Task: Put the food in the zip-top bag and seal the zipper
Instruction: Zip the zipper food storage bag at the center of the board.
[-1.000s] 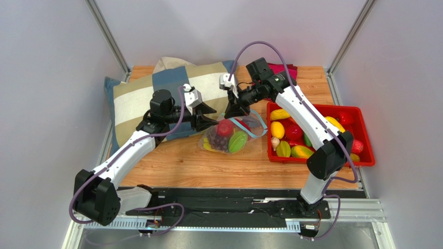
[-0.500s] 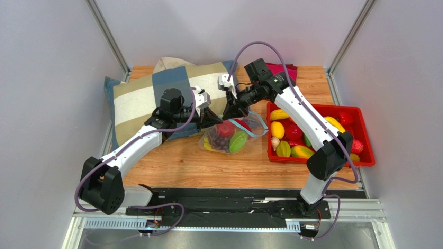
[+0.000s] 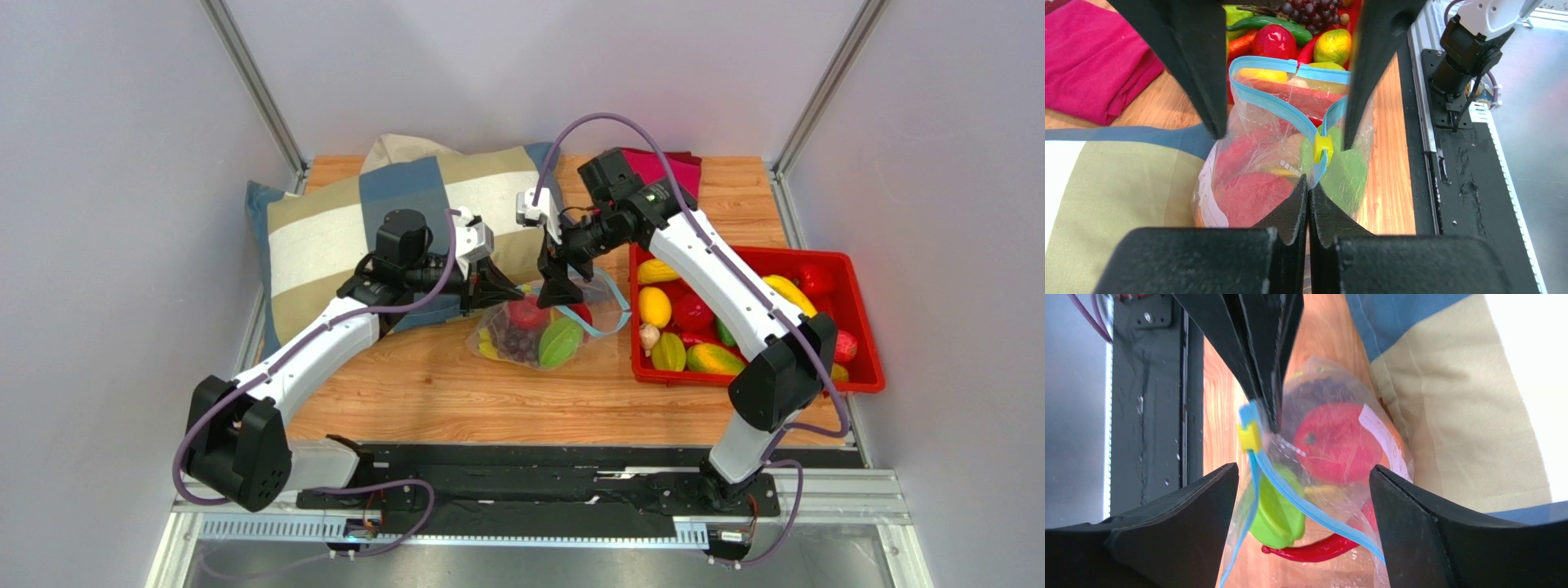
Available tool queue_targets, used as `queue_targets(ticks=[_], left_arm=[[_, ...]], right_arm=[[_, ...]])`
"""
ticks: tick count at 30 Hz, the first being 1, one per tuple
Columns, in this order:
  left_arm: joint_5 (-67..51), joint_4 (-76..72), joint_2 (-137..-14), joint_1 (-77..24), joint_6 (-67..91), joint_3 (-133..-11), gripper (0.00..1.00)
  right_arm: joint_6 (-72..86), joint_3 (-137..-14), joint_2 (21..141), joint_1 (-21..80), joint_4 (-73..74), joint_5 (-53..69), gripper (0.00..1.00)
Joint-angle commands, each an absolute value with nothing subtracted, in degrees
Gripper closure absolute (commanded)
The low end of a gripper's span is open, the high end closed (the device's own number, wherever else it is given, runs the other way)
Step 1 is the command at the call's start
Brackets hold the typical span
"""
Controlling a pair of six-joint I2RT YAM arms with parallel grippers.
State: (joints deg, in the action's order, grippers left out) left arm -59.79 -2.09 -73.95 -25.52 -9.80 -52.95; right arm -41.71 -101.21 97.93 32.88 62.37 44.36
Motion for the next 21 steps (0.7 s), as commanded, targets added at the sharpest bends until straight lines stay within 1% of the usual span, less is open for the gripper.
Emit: queue_targets(ticks=[1, 2, 4, 5, 6, 8, 10, 11, 12, 13, 14, 15, 17, 18, 19, 20, 21], left_arm=[[-62.31, -2.9, -72.6, -25.58, -11.78, -55.37, 1.0], [-62.23, -2.9, -72.68, -25.4, -11.52, -55.37, 1.0], [-62.14, -2.9, -72.69, -25.23, -11.16, -55.37, 1.0], [-61.96, -2.9, -72.69, -25.14, -11.25, -55.46, 1.0], [-61.7, -2.81, -72.69, -24.88, -10.73, -55.46, 1.0], [-60.13, -3.6, -72.68, -24.61, -9.24, -55.63, 1.0], [-58.02, -4.57, -72.42, -23.82, -5.02, -56.33, 0.99], [-56.62, -4.57, -72.33, -23.38, -3.62, -56.69, 0.93], [-56.08, -5.44, -71.9, -22.42, -0.73, -56.95, 0.76], [-55.03, -5.97, -70.33, -22.15, -0.36, -57.04, 0.71], [-51.89, -6.59, -69.18, -21.89, 2.0, -56.87, 0.67], [-49.94, -6.94, -67.86, -21.88, 3.15, -56.6, 0.54], [-45.47, -6.77, -63.82, -21.88, 4.21, -55.73, 0.38], [-44.4, -6.16, -62.59, -21.88, 5.61, -55.46, 0.14], [-43.43, -5.46, -60.75, -21.88, 5.97, -55.37, 0.05], [-41.5, -4.84, -59.95, -22.23, 6.41, -55.37, 0.01], [-40.09, -2.48, -59.25, -22.5, 6.76, -55.55, 0.01]], right_arm=[[-47.37, -99.49, 97.38, 33.22, 63.1, 41.93, 0.27], [-47.81, -99.93, 98.08, 33.14, 63.98, 41.66, 0.46], [-48.16, -101.07, 98.79, 33.13, 65.64, 41.83, 0.72], [-47.73, -102.47, 99.05, 33.13, 66.18, 42.1, 0.98], [-45.38, -103.09, 99.31, 33.05, 66.53, 42.19, 1.0], [-41.51, -104.75, 99.4, 33.13, 66.45, 41.66, 1.0], [-31.77, -105.47, 98.7, 32.52, 65.58, 40.87, 1.0], [-27.64, -105.56, 98.27, 32.08, 64.96, 40.96, 1.0], [-23.68, -105.21, 97.3, 31.21, 64.34, 41.04, 1.0], [-14.94, -104.86, 96.6, 30.59, 63.2, 41.48, 1.0], [-11.55, -104.33, 95.9, 30.15, 62.67, 42.01, 1.0], [-7.69, -102.59, 95.02, 29.45, 62.14, 42.36, 1.0], [2.42, -100.47, 92.12, 29.09, 59.95, 42.01, 1.0], [4.98, -99.59, 91.15, 28.83, 59.33, 42.01, 1.0], [7.71, -97.84, 89.14, 28.74, 57.93, 41.49, 1.0], [14.96, -97.04, 88.25, 28.65, 57.31, 40.27, 1.0], [18.68, -96.42, 87.46, 28.65, 56.87, 38.08, 1.0]])
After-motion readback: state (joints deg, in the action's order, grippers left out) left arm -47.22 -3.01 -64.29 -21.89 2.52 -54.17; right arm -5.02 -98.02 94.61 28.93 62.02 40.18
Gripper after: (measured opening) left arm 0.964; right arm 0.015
